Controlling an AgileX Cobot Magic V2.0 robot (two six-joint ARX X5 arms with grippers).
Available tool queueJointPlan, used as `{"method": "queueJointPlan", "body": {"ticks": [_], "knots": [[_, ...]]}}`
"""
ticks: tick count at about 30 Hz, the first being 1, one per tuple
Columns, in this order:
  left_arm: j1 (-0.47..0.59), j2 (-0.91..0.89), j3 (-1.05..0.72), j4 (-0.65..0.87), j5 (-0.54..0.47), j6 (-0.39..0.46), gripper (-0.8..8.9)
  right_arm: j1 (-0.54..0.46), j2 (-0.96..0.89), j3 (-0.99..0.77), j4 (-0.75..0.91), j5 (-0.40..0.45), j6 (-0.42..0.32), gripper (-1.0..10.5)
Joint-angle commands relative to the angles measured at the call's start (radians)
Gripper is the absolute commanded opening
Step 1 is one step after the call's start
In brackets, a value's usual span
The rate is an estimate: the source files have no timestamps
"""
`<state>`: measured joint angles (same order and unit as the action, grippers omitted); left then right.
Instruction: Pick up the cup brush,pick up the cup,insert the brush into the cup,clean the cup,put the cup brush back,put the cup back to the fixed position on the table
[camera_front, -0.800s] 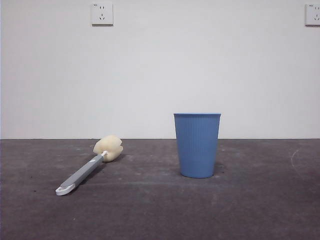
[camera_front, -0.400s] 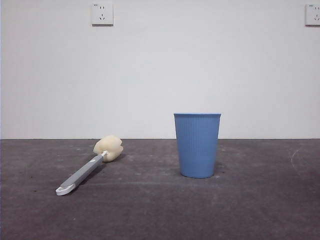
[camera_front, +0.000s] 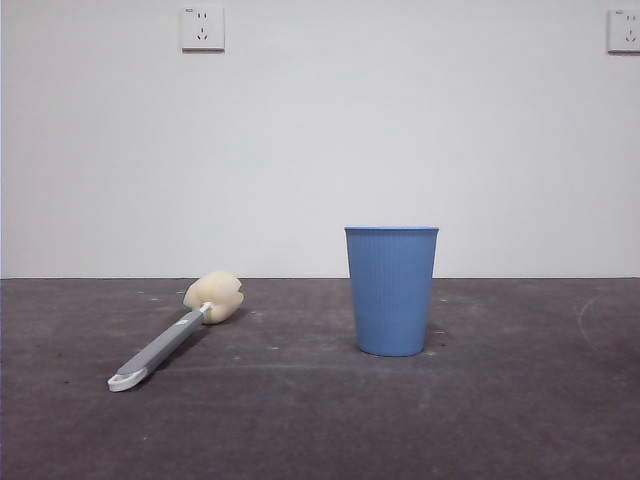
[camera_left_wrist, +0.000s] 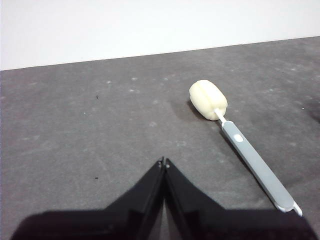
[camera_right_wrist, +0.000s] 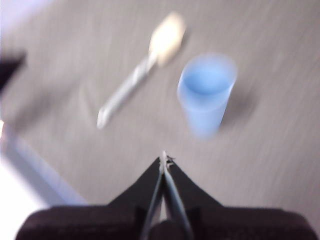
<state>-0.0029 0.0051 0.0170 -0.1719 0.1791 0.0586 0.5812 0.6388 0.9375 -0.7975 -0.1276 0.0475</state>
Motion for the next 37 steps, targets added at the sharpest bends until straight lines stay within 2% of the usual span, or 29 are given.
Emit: {"method": "queueJointPlan", "body": {"ticks": [1,4,11,14,23,27,34,37], "knots": [[0.003,-0.002,-0.014,0.006,0.006,-0.007,-0.04,-0.034,-0.074,-0.045,0.139,0.008,-0.058,0.0],[0.003,-0.002,-0.014,0.006,0.006,-0.007,-0.04,-0.083,-0.164,-0.127,0.271,0.023,-0.09,0.0],[0.003,-0.002,-0.014,0.006,0.006,-0.007,-0.04,-0.198,-0.347,-0.406,0.56,0.033,-0.09,0.0],[0.003,-0.002,-0.014,0.006,0.006,-0.007,-0.04,-0.244,-0.416,-0.52,0.628,0.03,-0.09,0.0],[0.003,-0.002,-0.014,0.006,0.006,-0.007,-0.04,-0.373,-0.51,-0.725,0.736,0.03,-0.082,0.0],[0.003,-0.002,-0.014,0.006,0.006,-0.007,-0.04,-0.426,-0.564,-0.792,0.766,0.03,-0.054,0.0],[0.003,-0.002,-0.014,0.006,0.006,-0.007,-0.04,-0.499,-0.636,-0.926,0.775,0.032,0.035,0.0],[0.003,-0.002,-0.014,0.005,0.006,-0.007,-0.04,-0.522,-0.636,-0.933,0.682,0.03,0.028,0.0]]}}
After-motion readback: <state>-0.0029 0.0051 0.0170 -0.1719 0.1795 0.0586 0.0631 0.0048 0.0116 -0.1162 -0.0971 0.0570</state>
